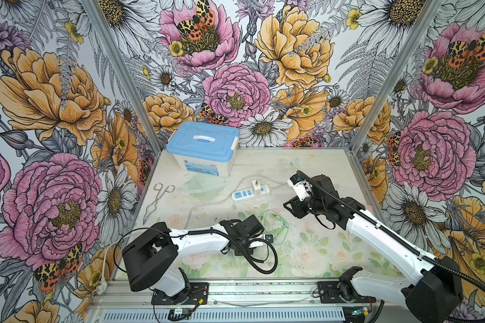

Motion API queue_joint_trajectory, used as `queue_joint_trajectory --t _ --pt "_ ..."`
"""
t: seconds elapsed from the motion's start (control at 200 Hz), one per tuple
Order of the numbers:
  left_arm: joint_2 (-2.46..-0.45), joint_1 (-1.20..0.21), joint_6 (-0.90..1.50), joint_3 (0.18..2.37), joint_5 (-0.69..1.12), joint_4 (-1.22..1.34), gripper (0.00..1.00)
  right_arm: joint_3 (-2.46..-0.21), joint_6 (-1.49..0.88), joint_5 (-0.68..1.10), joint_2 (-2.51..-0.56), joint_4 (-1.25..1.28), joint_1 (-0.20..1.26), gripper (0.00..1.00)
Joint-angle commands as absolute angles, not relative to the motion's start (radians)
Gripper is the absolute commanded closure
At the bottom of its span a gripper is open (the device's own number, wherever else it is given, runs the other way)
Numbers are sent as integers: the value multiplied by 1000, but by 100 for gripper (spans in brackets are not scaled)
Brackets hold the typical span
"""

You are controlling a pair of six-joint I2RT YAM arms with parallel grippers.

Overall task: Charge the electric shaver
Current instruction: Place the electric shaver at the center of the board, then reset both arms

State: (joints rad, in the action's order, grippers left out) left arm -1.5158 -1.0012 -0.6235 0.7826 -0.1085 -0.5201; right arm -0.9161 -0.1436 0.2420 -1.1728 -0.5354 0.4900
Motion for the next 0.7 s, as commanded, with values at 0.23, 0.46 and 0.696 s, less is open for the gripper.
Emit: queue_joint_trajectory --t 0.23,0.46,0.696 --pt "-1533 -987 -609 807 -83 -522 1 -884 -198 206 -1153 -439 442 54" --pt "-1337 -932 -538 760 -105 -400 1 -874 -206 -23 -1141 -403 390 16" --pt "-957 -651 -80 506 -357 177 1 -720 -178 -422 -1138 -166 282 0"
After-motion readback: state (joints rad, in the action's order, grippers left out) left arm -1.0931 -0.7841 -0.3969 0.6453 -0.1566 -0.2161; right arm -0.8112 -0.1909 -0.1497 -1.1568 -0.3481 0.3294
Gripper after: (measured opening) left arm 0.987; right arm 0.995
